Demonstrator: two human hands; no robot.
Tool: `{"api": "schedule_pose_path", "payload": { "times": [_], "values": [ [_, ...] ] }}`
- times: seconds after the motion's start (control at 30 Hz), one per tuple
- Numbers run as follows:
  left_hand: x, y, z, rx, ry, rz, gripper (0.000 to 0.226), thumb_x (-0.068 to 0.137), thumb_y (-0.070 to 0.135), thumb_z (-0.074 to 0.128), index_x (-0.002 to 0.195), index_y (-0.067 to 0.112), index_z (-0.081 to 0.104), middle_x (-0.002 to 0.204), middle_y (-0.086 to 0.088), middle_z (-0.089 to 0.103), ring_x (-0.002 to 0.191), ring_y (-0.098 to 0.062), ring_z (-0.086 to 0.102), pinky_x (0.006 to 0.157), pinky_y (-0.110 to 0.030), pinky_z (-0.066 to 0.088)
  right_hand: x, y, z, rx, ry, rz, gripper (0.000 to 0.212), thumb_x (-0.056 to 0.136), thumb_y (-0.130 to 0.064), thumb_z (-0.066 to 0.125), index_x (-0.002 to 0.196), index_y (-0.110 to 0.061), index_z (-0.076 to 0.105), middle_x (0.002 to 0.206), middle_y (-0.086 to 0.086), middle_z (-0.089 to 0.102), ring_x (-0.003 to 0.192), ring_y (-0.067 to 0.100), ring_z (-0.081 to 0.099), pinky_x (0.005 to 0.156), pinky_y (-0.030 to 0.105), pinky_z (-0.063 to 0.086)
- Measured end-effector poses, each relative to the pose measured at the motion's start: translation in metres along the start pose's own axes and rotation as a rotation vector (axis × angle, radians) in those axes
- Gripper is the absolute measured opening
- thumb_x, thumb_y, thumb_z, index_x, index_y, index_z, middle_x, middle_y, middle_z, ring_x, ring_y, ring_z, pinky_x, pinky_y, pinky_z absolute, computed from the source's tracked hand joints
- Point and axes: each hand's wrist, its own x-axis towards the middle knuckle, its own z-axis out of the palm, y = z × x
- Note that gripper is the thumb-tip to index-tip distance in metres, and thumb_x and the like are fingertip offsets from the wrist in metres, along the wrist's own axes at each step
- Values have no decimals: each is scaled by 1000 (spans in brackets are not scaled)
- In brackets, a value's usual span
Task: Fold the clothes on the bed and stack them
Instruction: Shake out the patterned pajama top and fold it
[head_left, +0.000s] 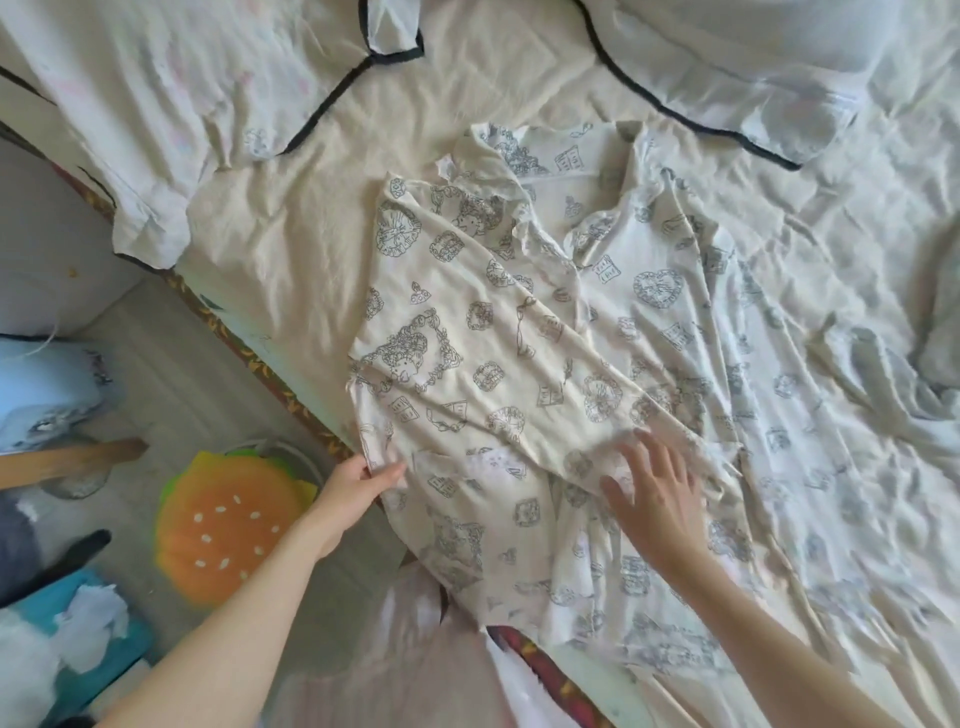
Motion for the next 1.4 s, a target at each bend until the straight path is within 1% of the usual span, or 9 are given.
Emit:
{"api": "schedule_pose_path", "payload": {
  "times": [0.17,0.33,0.53,0.67,0.83,0.97,1.17,1.3,1.4],
  "values": [
    [-17,-39,28,56,12,-2,26,91,31,62,112,17,59,115,-2,63,108,-19,57,85,-29,43,-28,25,26,-67,-32,-58,64,88,-41,62,143,-18,41,153,7,32,142,29,27,114,48,20],
    [-40,-72,40,178,53,-36,59,92,33,61,139,3,41,140,-12,47,127,-27,46,107,-43,37,-50,44,27,-97,6,41,49,97,-32,48,144,-22,38,152,8,33,137,29,33,101,46,38],
    [-62,-90,28,160,334,59,42,98,19,51,134,-1,45,136,-14,50,114,-27,51,92,-34,38,-70,51,29,4,94,111,34,99,-15,42,131,-13,54,123,12,59,107,31,56,82,42,47],
    [-66,-95,12,150,395,149,22,98,16,50,116,4,57,118,-15,60,98,-26,54,83,-36,40,-86,58,41,-41,39,142,42,98,-28,45,139,-18,41,138,9,47,121,29,47,90,45,47],
    [-65,-105,24,200,320,110,13,96,16,52,101,4,56,105,-22,60,89,-23,52,75,-33,38,-118,62,64,-53,22,153,60,95,-28,51,149,-17,25,153,9,28,143,26,21,113,48,29],
    [-67,-120,38,313,311,-11,27,94,10,52,120,4,50,109,-18,59,95,-28,53,75,-32,38,-134,72,74,-55,-37,157,66,96,-28,49,152,-21,16,159,7,11,147,24,2,112,37,-12],
    [-76,-78,74,636,454,294,50,95,13,49,142,9,32,141,-18,35,128,-34,39,100,-44,37,-127,78,47,83,-15,209,39,98,-26,45,135,-13,49,140,9,48,129,26,44,103,46,39],
    [-79,-26,121,917,421,667,46,95,17,47,139,9,38,141,-17,35,128,-32,38,100,-43,39,-116,100,17,153,65,284,37,100,-25,42,131,-8,52,135,15,52,120,30,51,97,47,43],
    [-78,7,166,1022,284,735,50,97,20,42,145,19,29,155,-12,16,141,-30,19,111,-43,27,-100,130,-4,156,83,300,38,99,-25,43,132,-7,51,133,18,51,117,34,52,92,44,45]
  ]
}}
